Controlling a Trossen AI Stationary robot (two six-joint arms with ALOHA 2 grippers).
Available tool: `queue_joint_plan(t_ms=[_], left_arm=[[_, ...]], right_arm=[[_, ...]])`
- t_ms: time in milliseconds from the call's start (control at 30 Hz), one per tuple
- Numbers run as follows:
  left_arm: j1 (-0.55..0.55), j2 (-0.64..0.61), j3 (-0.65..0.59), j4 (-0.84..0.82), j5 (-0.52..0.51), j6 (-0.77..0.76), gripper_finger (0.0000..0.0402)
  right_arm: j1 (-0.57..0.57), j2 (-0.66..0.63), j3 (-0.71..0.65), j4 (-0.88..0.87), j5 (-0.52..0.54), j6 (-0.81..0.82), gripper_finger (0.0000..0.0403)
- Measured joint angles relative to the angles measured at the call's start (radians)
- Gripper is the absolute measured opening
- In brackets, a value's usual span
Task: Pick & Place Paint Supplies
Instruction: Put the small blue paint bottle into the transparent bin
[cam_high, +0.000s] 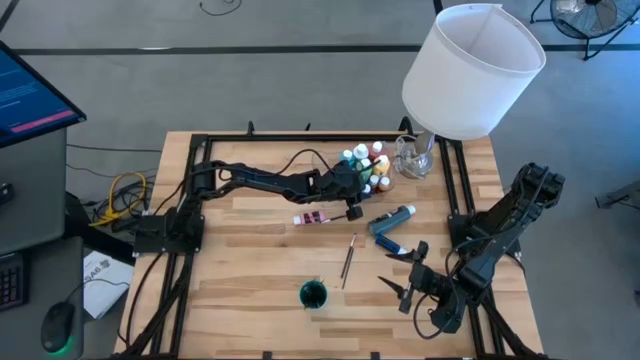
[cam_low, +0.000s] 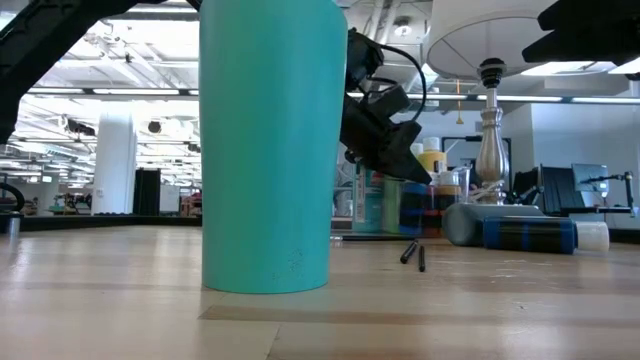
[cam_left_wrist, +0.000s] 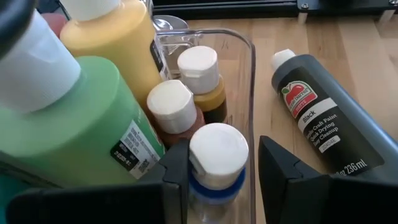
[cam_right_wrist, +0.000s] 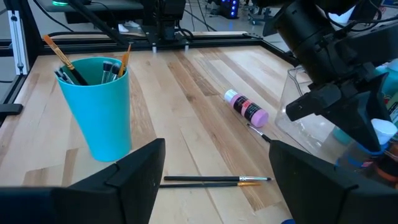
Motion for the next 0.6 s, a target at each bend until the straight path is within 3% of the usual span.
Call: queue_joint_plan(t_ms=[600], left_arm=[[0.000,-0.002,0.000,-0.030,-0.045,-0.007,0.0088]], right_arm=[[0.000,0.000,0.000,0.000,0.000,0.000,0.0282]])
